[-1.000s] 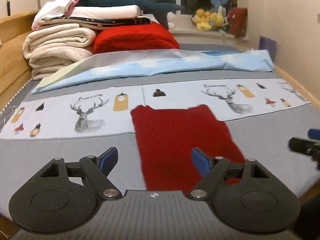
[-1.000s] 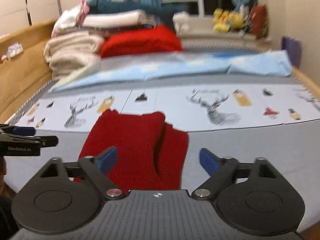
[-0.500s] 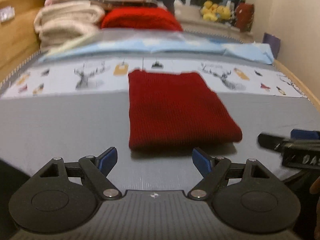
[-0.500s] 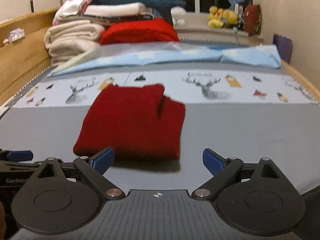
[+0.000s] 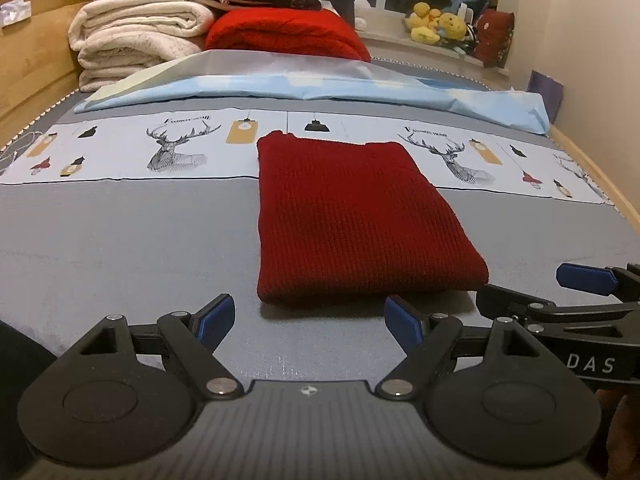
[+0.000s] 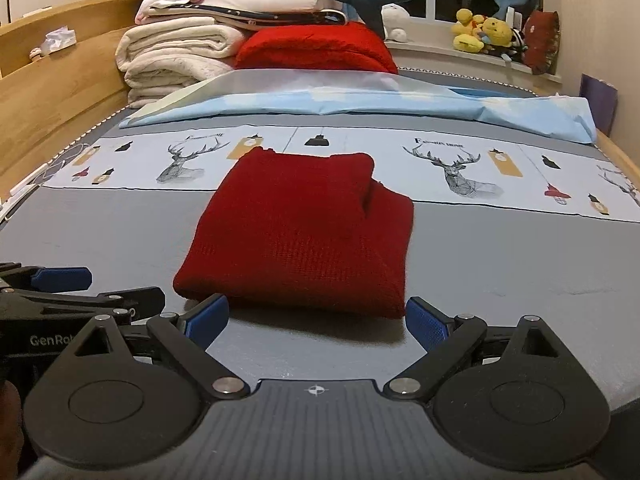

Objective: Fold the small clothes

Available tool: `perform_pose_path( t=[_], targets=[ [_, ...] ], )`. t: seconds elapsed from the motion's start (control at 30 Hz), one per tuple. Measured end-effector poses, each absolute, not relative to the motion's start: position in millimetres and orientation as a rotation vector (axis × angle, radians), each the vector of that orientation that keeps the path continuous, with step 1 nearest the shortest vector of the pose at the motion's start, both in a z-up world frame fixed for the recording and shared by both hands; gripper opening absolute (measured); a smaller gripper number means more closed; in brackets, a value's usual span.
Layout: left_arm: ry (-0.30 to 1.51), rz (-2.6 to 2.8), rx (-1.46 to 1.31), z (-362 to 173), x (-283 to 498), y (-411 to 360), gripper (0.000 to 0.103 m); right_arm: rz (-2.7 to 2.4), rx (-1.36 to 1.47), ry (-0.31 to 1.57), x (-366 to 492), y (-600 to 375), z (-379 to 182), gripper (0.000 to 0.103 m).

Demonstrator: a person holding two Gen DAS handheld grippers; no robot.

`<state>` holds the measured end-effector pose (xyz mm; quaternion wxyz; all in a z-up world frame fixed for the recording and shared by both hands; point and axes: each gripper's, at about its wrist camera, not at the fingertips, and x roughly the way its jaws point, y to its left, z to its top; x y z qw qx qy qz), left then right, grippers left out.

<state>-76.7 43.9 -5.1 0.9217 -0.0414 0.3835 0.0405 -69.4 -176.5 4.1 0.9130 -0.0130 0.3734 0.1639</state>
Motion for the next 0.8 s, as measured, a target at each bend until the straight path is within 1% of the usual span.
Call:
perform_pose_path(
  t=[0.8],
  targets=[
    [0.792,0.079,-0.087,-8.2,-74.8,41.8,0.086,0.327,-0.037,0.759,-66.7,-173.6,3.3,0.095]
  ],
)
